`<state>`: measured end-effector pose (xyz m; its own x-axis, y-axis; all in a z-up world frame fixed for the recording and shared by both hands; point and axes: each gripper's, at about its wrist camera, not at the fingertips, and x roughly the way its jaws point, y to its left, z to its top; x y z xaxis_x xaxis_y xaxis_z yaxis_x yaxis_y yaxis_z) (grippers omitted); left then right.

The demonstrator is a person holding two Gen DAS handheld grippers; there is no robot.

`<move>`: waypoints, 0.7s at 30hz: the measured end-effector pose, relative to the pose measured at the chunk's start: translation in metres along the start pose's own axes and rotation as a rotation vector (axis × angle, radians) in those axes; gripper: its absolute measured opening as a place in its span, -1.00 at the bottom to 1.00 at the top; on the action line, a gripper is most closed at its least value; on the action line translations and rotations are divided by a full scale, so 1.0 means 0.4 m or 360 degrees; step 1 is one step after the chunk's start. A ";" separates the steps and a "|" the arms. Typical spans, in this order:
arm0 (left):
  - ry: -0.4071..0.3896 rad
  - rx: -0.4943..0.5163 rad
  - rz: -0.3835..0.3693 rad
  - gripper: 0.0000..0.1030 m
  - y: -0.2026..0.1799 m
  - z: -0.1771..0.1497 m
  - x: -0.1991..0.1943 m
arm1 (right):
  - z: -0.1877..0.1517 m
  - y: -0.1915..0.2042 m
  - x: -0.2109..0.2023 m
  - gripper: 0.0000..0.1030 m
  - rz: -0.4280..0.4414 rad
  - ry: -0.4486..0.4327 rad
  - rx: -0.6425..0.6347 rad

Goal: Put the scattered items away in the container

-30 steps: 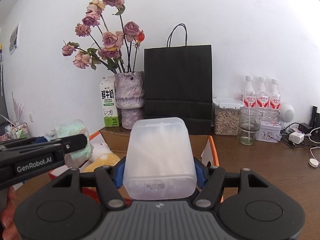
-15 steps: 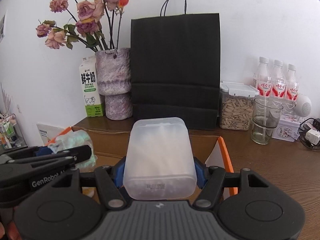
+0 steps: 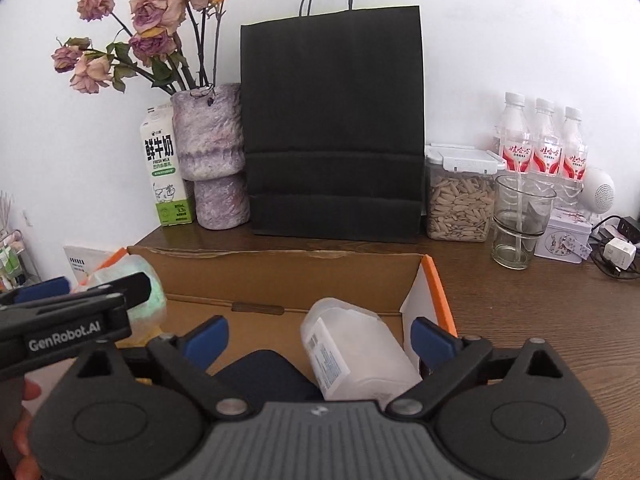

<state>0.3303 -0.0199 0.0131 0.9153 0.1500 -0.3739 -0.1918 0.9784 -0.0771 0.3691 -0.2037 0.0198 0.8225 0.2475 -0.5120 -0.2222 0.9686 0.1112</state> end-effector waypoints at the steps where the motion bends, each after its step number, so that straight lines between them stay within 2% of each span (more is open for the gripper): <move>1: 0.0011 -0.0021 -0.0016 1.00 0.006 0.006 0.000 | 0.003 -0.003 -0.004 1.00 0.0014 0.0006 0.0014; 11: 0.0008 -0.0001 -0.0033 1.00 0.003 0.012 -0.026 | 0.006 0.015 -0.038 1.00 0.0025 -0.0022 -0.0040; 16: 0.0014 0.0013 -0.0071 1.00 0.016 0.000 -0.085 | -0.006 0.023 -0.099 1.00 0.0045 -0.0064 -0.0071; 21: 0.0044 0.0087 -0.0092 1.00 0.049 -0.053 -0.169 | -0.063 0.035 -0.193 1.00 0.0069 -0.0068 -0.0159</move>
<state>0.2570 -0.0138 0.0173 0.9141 0.0896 -0.3954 -0.1183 0.9918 -0.0489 0.2894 -0.2097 0.0393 0.8320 0.2920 -0.4717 -0.3075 0.9504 0.0460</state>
